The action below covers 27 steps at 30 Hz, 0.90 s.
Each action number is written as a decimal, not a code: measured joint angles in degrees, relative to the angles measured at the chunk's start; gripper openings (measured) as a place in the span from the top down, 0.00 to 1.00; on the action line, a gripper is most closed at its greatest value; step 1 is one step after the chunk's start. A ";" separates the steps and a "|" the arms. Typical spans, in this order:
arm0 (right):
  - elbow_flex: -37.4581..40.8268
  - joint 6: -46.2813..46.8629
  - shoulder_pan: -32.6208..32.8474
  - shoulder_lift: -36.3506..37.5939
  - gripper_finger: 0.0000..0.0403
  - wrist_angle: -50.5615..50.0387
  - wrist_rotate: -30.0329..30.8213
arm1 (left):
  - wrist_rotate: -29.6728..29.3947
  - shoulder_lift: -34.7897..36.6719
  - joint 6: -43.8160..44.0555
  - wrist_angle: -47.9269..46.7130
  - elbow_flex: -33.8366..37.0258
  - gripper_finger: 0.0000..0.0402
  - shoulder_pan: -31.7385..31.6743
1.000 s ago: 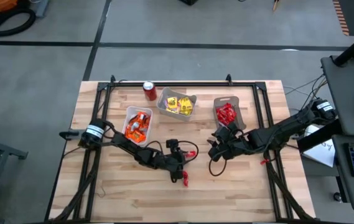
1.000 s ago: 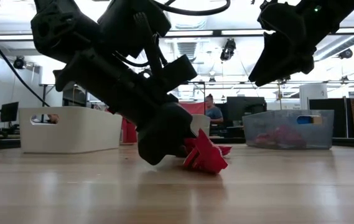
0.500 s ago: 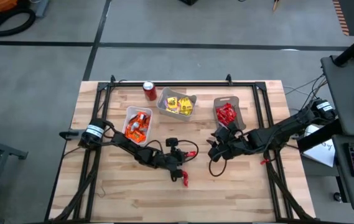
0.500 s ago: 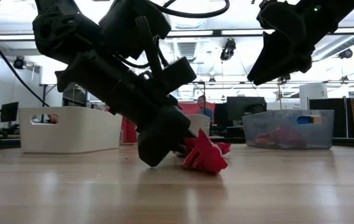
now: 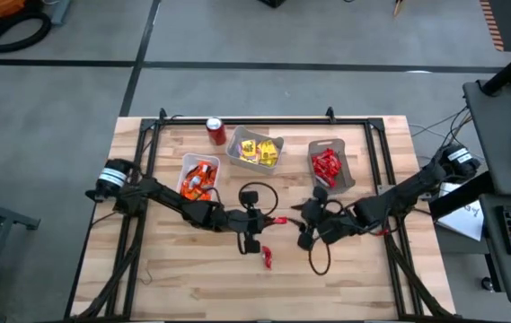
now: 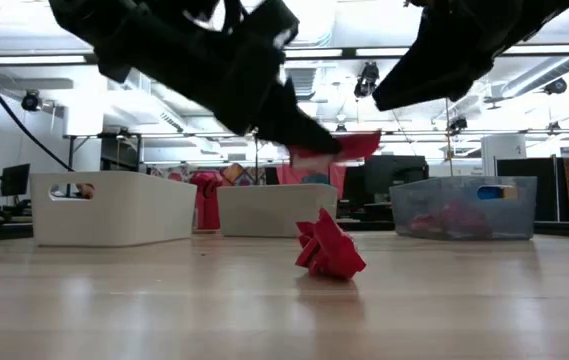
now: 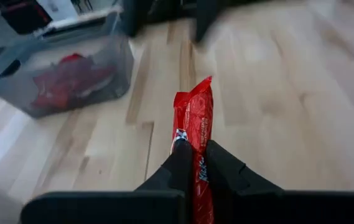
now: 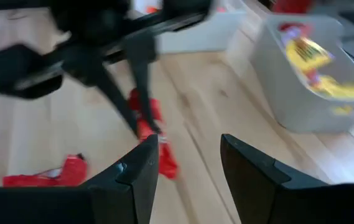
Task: Sort candy
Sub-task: Put the red chocolate into the black bin
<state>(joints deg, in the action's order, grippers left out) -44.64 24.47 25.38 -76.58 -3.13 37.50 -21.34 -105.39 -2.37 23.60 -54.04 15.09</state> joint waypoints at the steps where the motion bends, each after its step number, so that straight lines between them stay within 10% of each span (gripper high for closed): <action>1: 0.00 -2.14 0.34 -1.18 0.59 2.32 -0.02 | 0.02 0.46 0.08 0.29 0.07 0.98 0.00; 11: -2.14 -19.24 0.63 -12.43 0.59 18.38 0.04 | 1.43 2.24 0.37 -0.36 0.53 0.98 0.00; 27: -8.74 -16.97 0.00 -12.53 0.59 0.57 -0.40 | 1.44 5.59 0.34 -5.75 0.62 0.97 -0.22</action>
<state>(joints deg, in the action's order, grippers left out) -53.38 7.50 25.38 -89.11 -2.56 37.10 -19.90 -99.80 -2.02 17.86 -53.42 14.87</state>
